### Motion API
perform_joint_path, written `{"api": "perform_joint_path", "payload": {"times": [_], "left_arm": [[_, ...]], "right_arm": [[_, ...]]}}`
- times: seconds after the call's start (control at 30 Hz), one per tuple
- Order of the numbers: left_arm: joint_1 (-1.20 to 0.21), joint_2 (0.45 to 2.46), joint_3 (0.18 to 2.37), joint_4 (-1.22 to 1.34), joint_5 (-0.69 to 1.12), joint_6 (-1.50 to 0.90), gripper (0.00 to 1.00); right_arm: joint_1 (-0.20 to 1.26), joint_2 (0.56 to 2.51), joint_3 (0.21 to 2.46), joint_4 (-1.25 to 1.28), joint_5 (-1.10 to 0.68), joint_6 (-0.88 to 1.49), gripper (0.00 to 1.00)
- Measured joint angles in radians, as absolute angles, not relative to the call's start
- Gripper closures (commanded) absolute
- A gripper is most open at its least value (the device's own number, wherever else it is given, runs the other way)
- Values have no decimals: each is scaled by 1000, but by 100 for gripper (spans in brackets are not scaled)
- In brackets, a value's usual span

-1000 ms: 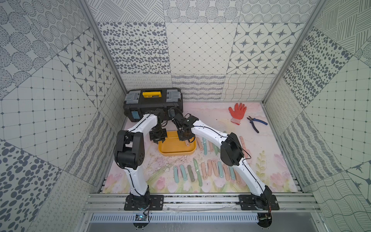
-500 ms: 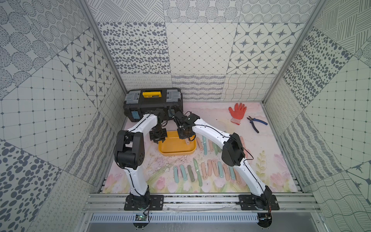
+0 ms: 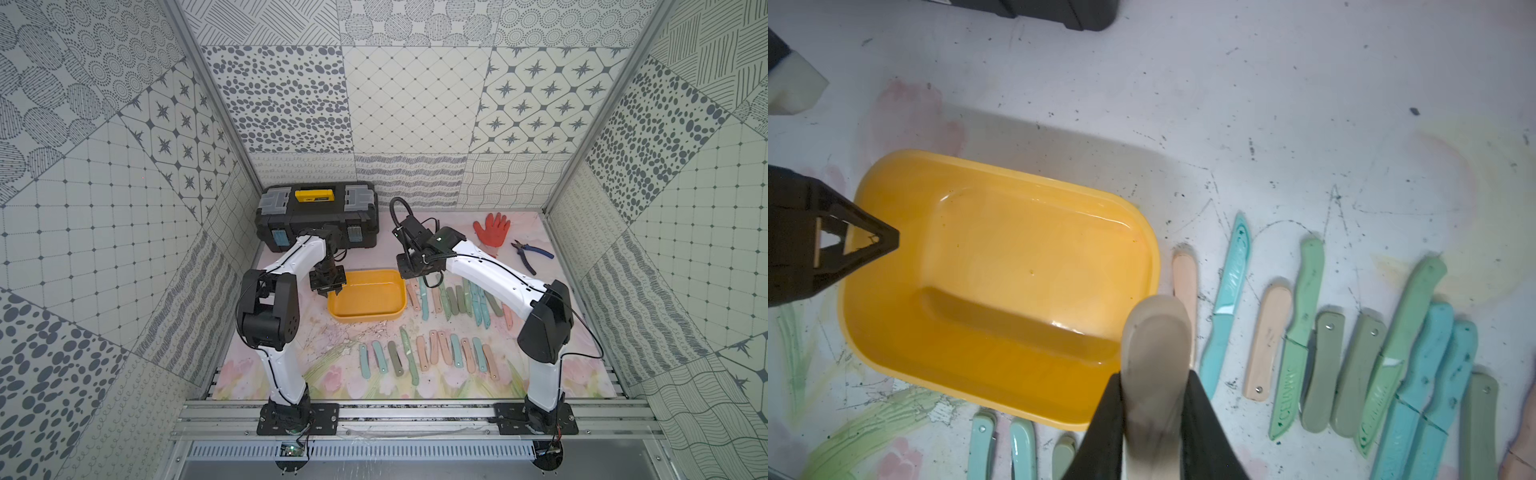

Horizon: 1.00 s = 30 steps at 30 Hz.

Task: Take the fruit knife out of the storage box
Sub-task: Place the fruit knife at the center of the board.

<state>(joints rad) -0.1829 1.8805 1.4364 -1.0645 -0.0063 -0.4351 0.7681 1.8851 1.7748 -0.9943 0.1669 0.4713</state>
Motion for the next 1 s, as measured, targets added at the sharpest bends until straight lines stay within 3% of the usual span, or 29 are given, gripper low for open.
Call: {"api": "perform_joint_path", "payload": {"times": [0.4, 1.0], "left_arm": [[-183, 1880, 1436, -1064, -6, -435, 70], [-183, 1880, 1436, -1064, -7, -435, 70]], "right_arm": [[629, 1700, 1424, -917, 164, 458, 80], [547, 1688, 1276, -818, 89, 453, 80]]}}
